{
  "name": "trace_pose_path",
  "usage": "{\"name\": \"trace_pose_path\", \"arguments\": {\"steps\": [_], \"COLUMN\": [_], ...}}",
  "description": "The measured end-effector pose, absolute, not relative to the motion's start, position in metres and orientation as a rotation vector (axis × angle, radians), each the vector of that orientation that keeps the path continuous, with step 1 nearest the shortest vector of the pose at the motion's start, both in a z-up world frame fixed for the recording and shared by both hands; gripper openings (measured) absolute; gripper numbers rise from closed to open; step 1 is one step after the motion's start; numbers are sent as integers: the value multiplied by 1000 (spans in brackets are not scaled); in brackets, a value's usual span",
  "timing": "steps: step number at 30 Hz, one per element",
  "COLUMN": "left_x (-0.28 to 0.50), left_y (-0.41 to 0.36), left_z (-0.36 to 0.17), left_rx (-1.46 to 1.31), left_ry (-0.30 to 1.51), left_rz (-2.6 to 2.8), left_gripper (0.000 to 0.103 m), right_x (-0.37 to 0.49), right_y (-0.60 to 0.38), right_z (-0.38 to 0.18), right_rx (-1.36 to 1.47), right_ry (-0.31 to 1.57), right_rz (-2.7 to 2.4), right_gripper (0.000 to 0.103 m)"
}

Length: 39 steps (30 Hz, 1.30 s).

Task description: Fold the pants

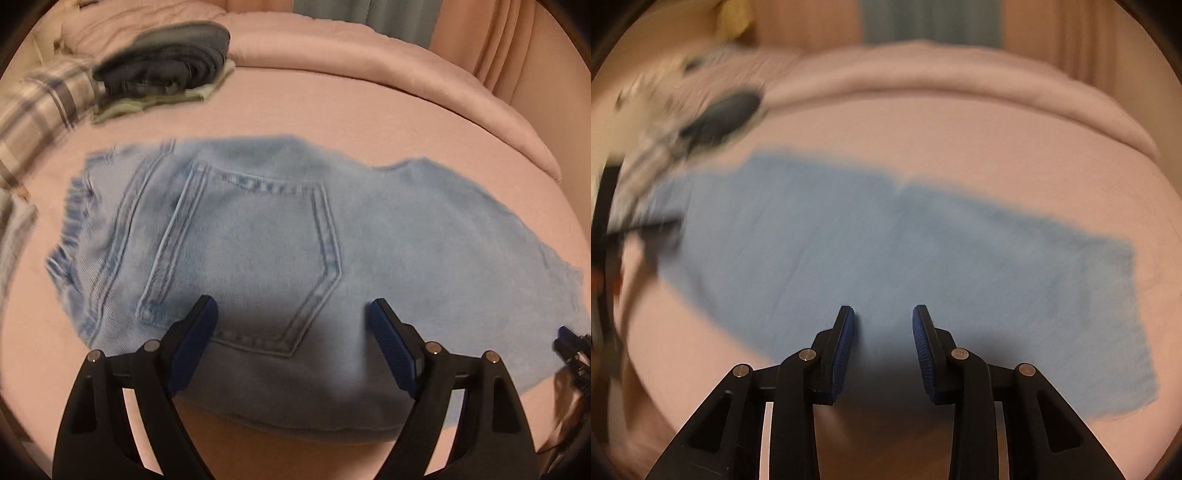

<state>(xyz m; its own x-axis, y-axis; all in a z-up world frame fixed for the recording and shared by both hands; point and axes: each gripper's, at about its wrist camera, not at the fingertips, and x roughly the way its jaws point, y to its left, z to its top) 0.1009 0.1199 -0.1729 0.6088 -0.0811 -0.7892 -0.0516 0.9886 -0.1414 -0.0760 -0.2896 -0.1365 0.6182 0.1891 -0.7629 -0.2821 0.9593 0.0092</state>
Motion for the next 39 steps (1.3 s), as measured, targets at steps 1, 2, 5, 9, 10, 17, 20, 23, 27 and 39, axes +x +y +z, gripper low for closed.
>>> {"name": "trace_pose_path", "arguments": {"steps": [1, 2, 5, 9, 10, 17, 20, 23, 27, 39], "left_x": [96, 91, 78, 70, 69, 122, 145, 159, 176, 164], "left_y": [116, 110, 97, 89, 85, 44, 44, 49, 66, 100], "left_z": [-171, -172, -171, -163, -160, -132, -140, -140, -147, -164], "left_rx": [-120, -75, 11, 16, -1, -178, -275, -268, -144, -218], "left_ry": [896, 896, 885, 881, 875, 842, 871, 861, 900, 861], "left_rz": [-25, -25, -23, -18, -43, -282, -251, -191, -110, -234], "left_gripper": [85, 85, 87, 88, 88, 88, 86, 86, 77, 62], "right_x": [-87, -94, -105, -100, -99, -81, -59, -25, 34, 183], "right_y": [-287, -287, -307, -327, -329, -367, -347, -311, -250, -112], "right_z": [-139, -139, -133, -121, -121, -114, -105, -101, -94, -133], "right_rx": [-154, -170, -118, 26, 64, 316, 360, 349, 260, 228], "right_ry": [822, 817, 864, 873, 855, 780, 770, 807, 838, 1235], "right_rz": [253, 249, 285, 289, 279, 222, 357, 481, 578, 709], "right_gripper": [33, 33, 36, 39, 42, 47, 47, 47, 47, 46]}}
